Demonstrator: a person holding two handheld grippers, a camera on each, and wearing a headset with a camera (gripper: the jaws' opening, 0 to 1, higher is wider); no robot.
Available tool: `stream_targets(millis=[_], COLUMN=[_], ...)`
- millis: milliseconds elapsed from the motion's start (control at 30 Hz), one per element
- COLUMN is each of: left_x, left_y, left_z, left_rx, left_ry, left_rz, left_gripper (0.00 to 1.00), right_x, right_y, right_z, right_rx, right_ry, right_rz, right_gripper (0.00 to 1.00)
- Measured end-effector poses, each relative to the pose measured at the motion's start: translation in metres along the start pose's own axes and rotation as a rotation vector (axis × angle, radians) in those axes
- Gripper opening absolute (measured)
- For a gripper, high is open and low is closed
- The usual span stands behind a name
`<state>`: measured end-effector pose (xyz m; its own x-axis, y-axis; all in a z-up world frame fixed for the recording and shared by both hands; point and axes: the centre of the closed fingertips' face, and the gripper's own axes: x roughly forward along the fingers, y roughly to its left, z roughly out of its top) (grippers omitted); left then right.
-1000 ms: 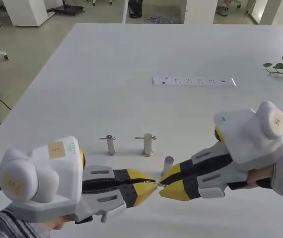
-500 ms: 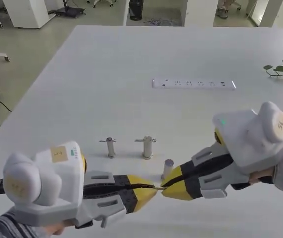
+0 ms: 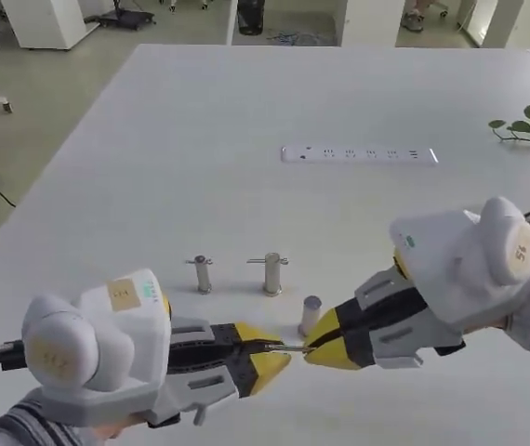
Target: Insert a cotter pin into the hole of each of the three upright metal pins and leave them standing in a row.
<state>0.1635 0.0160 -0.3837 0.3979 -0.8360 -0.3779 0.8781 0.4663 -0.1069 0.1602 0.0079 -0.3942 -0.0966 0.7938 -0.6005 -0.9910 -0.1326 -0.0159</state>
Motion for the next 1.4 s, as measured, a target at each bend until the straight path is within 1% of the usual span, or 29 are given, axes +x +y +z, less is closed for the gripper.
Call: stream_targets(millis=[133, 167, 200, 300, 400, 433, 467, 500, 700, 800, 900, 1000, 1067, 1100, 1200, 1267, 1400], left_x=[0.007, 0.009, 0.011, 0.015, 0.019, 0.021, 0.022, 0.023, 0.032, 0.039, 0.045, 0.053, 0.058, 0.061, 0.068, 0.072, 0.079], left_y=[0.005, 0.007, 0.007, 0.011, 0.016, 0.017, 0.02, 0.02, 0.034, 0.039, 0.041, 0.046, 0.05, 0.052, 0.058, 0.06, 0.062], left_z=[0.0, -0.001, -0.001, 0.0, 0.001, 0.0, 0.0, 0.0, -0.009, -0.013, -0.014, -0.016, -0.018, -0.02, -0.024, -0.027, -0.031], left_rx=[0.003, 0.006, 0.004, -0.006, -0.007, -0.012, -0.017, -0.016, -0.031, -0.024, -0.022, -0.014, -0.019, -0.019, -0.005, -0.014, -0.014], left_ry=[-0.001, 0.003, 0.004, -0.006, -0.01, -0.012, -0.014, -0.015, 0.006, 0.022, 0.029, 0.035, 0.039, 0.047, 0.063, 0.069, 0.084], left_rz=[0.032, 0.042, 0.043, 0.062, 0.088, 0.095, 0.109, 0.113, 0.177, 0.193, 0.196, 0.208, 0.213, 0.221, 0.237, 0.237, 0.241], left_gripper=[0.15, 0.16, 0.17, 0.2, 0.25, 0.26, 0.26, 0.26, 0.31, 0.34, 0.35, 0.35, 0.35, 0.34, 0.33, 0.31, 0.29], right_x=[-0.005, -0.007, -0.009, -0.014, -0.017, -0.02, -0.022, -0.023, -0.03, -0.032, -0.032, -0.033, -0.033, -0.033, -0.032, -0.031, -0.029], right_y=[-0.009, -0.012, -0.014, -0.019, -0.022, -0.024, -0.026, -0.027, -0.035, -0.038, -0.041, -0.045, -0.048, -0.055, -0.059, -0.06, -0.063], right_z=[-0.007, -0.009, -0.01, -0.017, -0.022, -0.027, -0.029, -0.03, -0.04, -0.048, -0.056, -0.063, -0.068, -0.077, -0.081, -0.083, -0.085], right_rx=[-0.001, 0.005, 0.008, 0.022, 0.033, 0.035, 0.04, 0.045, 0.066, 0.078, 0.084, 0.1, 0.101, 0.104, 0.108, 0.109, 0.112], right_ry=[0.014, 0.014, 0.014, 0.018, 0.024, 0.028, 0.029, 0.029, 0.041, 0.049, 0.062, 0.07, 0.078, 0.081, 0.083, 0.088, 0.087], right_rz=[-0.038, -0.051, -0.057, -0.083, -0.095, -0.1, -0.104, -0.108, -0.14, -0.151, -0.158, -0.16, -0.161, -0.162, -0.163, -0.163, -0.162], right_gripper=[0.0, 0.0, 0.0, 0.0, 0.0, 0.0, 0.0, 0.0, 0.0, 0.0, 0.0, 0.0, 0.0, 0.0, 0.0, 0.0, 0.0])
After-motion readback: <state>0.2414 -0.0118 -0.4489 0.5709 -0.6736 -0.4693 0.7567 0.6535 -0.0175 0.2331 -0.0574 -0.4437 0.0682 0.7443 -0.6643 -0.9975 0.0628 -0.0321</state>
